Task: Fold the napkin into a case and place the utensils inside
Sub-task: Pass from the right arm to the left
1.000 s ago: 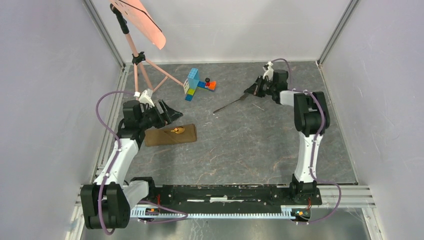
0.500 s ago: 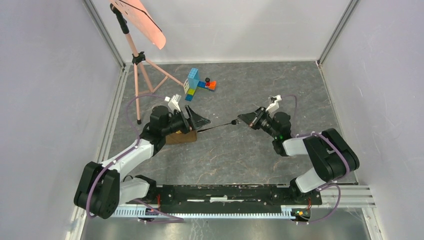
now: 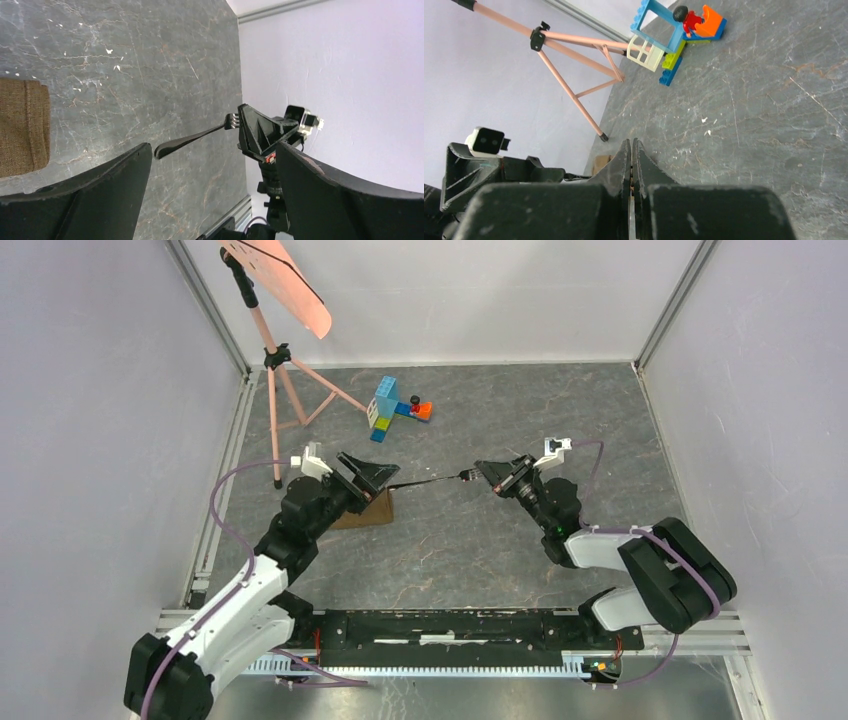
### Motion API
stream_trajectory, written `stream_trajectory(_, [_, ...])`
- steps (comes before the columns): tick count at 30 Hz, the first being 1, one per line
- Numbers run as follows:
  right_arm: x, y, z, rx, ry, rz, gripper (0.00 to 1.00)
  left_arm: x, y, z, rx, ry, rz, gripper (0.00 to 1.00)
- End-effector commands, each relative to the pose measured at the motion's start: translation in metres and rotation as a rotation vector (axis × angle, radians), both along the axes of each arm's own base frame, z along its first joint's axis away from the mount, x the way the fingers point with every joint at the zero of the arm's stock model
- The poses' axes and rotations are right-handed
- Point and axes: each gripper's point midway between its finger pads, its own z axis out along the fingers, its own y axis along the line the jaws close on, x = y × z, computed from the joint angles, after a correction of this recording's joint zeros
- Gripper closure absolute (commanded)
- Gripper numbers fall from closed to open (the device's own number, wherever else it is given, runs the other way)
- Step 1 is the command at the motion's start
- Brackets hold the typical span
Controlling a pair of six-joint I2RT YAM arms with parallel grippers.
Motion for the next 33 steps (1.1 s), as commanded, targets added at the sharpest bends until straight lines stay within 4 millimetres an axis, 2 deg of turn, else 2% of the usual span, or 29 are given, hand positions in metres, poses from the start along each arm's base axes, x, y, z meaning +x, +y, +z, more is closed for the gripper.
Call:
stream_trajectory(1, [0.015, 0.001, 0.042, 0.074, -0.098, -0.070, 1.00, 0.011, 0.008, -0.008, -0.051, 0.074, 0.104, 0.01])
stream_trajectory(3, [0.017, 0.003, 0.046, 0.076, -0.099, -0.072, 1.00, 0.012, 0.007, -0.006, -0.029, 0.081, 0.094, 0.00])
stream_trajectory(7, [0.014, 0.017, 0.059, 0.133, -0.103, -0.028, 1.00, 0.017, -0.002, 0.004, -0.098, 0.045, 0.073, 0.02])
stream_trajectory(13, [0.001, 0.042, 0.065, 0.210, -0.074, 0.040, 1.00, 0.027, -0.006, 0.026, -0.166, -0.061, 0.070, 0.14])
stream_trajectory(15, [-0.003, 0.046, 0.066, 0.233, -0.065, 0.052, 1.00, 0.028, -0.008, 0.028, -0.187, -0.074, 0.062, 0.24])
stream_trajectory(19, [-0.007, 0.051, 0.066, 0.247, -0.052, 0.068, 1.00, 0.026, -0.009, 0.035, -0.203, -0.120, 0.050, 0.52])
stream_trajectory(20, [-0.009, 0.053, 0.066, 0.251, -0.050, 0.084, 1.00, 0.025, -0.009, 0.037, -0.197, -0.132, 0.044, 0.60])
stream_trajectory(22, [-0.016, 0.058, 0.063, 0.239, -0.049, 0.133, 0.98, 0.022, -0.011, 0.038, -0.178, -0.152, 0.019, 0.92])
stream_trajectory(23, [-0.022, 0.063, 0.062, 0.217, -0.055, 0.178, 0.90, 0.021, -0.012, 0.039, -0.163, -0.162, 0.005, 0.97])
stream_trajectory(24, [-0.025, 0.066, 0.057, 0.180, -0.060, 0.215, 0.78, 0.019, -0.014, 0.040, -0.151, -0.175, -0.012, 0.98])
stream_trajectory(26, [-0.032, 0.069, 0.040, 0.083, -0.047, 0.297, 0.66, 0.013, -0.017, 0.043, -0.113, -0.223, -0.061, 0.98])
stream_trajectory(27, [-0.035, 0.069, 0.031, 0.036, -0.034, 0.332, 0.55, 0.010, -0.018, 0.042, -0.087, -0.238, -0.082, 0.98])
stream_trajectory(30, [-0.045, 0.068, 0.011, -0.119, -0.049, 0.466, 0.38, 0.003, -0.021, 0.040, -0.025, -0.286, -0.138, 0.98])
stream_trajectory(33, [-0.052, 0.062, -0.003, -0.218, -0.038, 0.582, 0.31, -0.004, -0.030, 0.037, 0.028, -0.316, -0.235, 0.98])
